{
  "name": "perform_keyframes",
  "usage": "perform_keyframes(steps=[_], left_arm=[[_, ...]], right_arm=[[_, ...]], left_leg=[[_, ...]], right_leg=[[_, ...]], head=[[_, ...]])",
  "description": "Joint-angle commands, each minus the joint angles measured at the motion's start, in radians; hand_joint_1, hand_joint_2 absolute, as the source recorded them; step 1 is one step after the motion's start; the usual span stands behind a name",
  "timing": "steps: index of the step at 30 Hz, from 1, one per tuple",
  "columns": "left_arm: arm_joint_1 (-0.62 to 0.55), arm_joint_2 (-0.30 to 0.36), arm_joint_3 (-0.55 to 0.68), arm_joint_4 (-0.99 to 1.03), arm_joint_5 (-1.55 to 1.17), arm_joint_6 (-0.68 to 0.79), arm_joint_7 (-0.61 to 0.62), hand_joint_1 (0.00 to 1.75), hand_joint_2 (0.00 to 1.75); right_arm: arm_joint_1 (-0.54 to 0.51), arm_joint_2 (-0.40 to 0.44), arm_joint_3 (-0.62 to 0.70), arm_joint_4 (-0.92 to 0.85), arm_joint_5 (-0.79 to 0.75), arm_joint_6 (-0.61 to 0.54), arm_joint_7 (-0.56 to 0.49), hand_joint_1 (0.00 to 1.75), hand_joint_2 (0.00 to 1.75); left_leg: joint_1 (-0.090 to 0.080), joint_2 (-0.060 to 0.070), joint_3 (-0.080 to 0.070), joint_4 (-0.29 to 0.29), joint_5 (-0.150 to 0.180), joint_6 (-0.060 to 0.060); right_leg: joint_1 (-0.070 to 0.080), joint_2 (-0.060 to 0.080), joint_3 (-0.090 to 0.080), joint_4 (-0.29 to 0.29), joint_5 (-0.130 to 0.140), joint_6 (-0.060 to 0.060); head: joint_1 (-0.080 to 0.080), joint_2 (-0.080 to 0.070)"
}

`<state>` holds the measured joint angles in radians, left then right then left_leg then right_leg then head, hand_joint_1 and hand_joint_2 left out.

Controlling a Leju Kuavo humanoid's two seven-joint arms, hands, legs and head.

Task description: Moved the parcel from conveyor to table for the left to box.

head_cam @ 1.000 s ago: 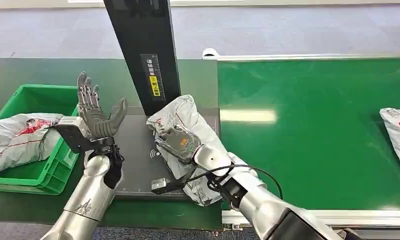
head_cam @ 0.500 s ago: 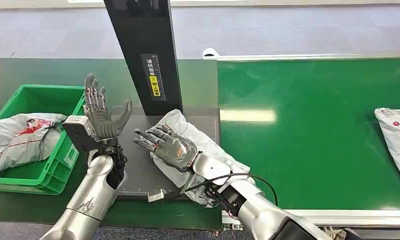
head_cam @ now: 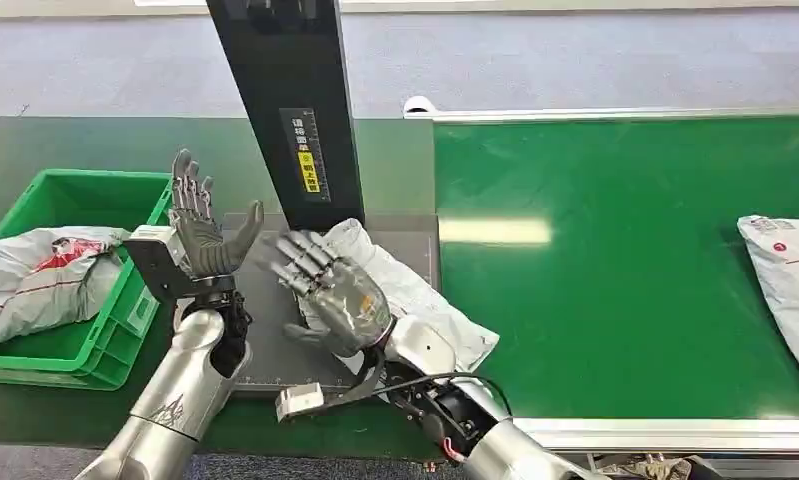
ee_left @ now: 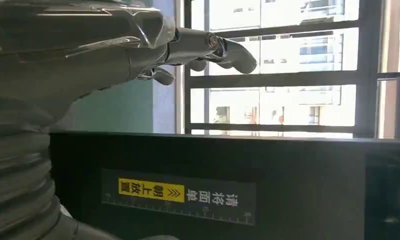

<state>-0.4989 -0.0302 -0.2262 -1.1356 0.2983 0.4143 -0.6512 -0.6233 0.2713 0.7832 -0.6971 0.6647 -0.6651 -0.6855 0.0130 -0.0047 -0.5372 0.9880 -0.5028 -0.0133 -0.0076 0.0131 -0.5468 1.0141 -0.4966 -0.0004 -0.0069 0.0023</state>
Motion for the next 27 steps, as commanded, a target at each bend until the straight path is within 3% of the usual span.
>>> perform_keyframes(steps=[1,4,8,10,12,14,16,17,22,23,27], left_arm=[[0.077,0.063,0.049,-0.052,0.023,-0.013,0.009,0.00,1.75],[0.083,0.070,0.055,-0.055,0.024,-0.012,0.008,0.00,1.75],[0.119,0.089,0.060,-0.096,0.019,-0.022,0.019,0.00,1.75],[0.127,0.125,0.002,-0.090,-0.037,-0.084,0.054,0.00,1.75],[0.155,0.147,-0.038,-0.089,-0.072,-0.200,0.096,0.00,1.75],[0.173,0.161,-0.096,-0.069,-0.176,-0.262,0.103,0.00,1.75],[0.159,0.141,-0.124,-0.028,-0.206,-0.296,0.121,0.00,1.75],[0.147,0.137,-0.160,-0.011,-0.261,-0.292,0.134,0.00,1.75],[0.110,0.071,-0.249,0.049,-0.401,-0.253,0.179,0.00,1.75],[0.067,0.073,-0.344,0.097,-0.676,-0.093,0.198,0.00,1.75],[0.019,-0.015,-0.383,0.158,-0.779,-0.149,0.322,0.00,1.75]], right_arm=[[0.066,-0.161,-0.198,-0.326,-0.404,0.151,-0.012,0.00,1.75],[0.077,-0.173,-0.235,-0.346,-0.436,0.161,-0.012,0.00,1.75],[0.100,-0.175,-0.382,-0.402,-0.630,0.233,0.031,0.00,1.75],[0.108,-0.191,-0.434,-0.406,-0.716,0.306,0.090,0.00,1.75],[0.117,-0.196,-0.510,-0.354,-0.821,0.395,0.150,0.00,1.75],[0.064,-0.223,-0.532,-0.180,-0.849,0.475,0.244,0.00,1.75],[0.008,-0.245,-0.520,-0.045,-0.830,0.558,0.244,0.00,1.75],[-0.027,-0.266,-0.454,0.015,-0.724,0.512,0.275,0.00,1.75],[-0.055,-0.255,-0.460,0.076,-0.659,0.537,0.341,0.00,1.75],[-0.049,-0.252,-0.457,0.082,-0.625,0.532,0.365,0.00,1.75],[-0.045,-0.237,-0.450,0.102,-0.555,0.565,0.422,0.00,1.75]], left_leg=[[0.000,-0.002,-0.001,0.000,0.002,0.001],[0.000,-0.003,-0.002,-0.001,0.002,0.001],[0.000,-0.002,-0.001,0.000,0.001,0.000],[0.000,-0.002,-0.002,0.000,0.001,0.001],[-0.001,-0.004,-0.001,-0.001,0.002,0.001],[-0.001,-0.003,0.001,-0.002,0.002,0.001],[0.000,-0.002,0.001,-0.002,0.003,0.001],[-0.001,-0.003,0.000,-0.001,0.002,0.001],[-0.001,-0.003,-0.002,-0.001,0.003,0.002],[-0.002,-0.005,-0.001,-0.001,0.002,0.001],[-0.001,-0.008,-0.002,0.001,0.002,0.001]], right_leg=[[0.000,-0.002,0.000,-0.001,0.001,0.000],[0.000,-0.004,0.000,-0.002,0.001,0.001],[0.000,-0.002,0.000,0.000,0.001,0.000],[0.000,-0.003,-0.001,-0.001,0.001,0.000],[-0.001,-0.004,0.000,-0.001,0.001,0.000],[-0.001,-0.003,0.002,-0.003,0.001,0.001],[0.000,-0.003,0.002,-0.003,0.002,0.001],[-0.001,-0.004,0.002,-0.002,0.002,0.001],[-0.001,-0.004,0.000,-0.002,0.003,0.001],[-0.002,-0.005,0.001,-0.001,0.001,0.001],[-0.001,-0.008,0.000,-0.002,0.001,0.001]], head=[[0.000,0.000],[0.000,0.000],[0.000,0.000],[0.000,0.000],[0.000,0.000],[0.000,0.000],[0.000,0.000],[0.000,0.000],[0.000,0.000],[0.000,0.000],[0.000,0.000]])
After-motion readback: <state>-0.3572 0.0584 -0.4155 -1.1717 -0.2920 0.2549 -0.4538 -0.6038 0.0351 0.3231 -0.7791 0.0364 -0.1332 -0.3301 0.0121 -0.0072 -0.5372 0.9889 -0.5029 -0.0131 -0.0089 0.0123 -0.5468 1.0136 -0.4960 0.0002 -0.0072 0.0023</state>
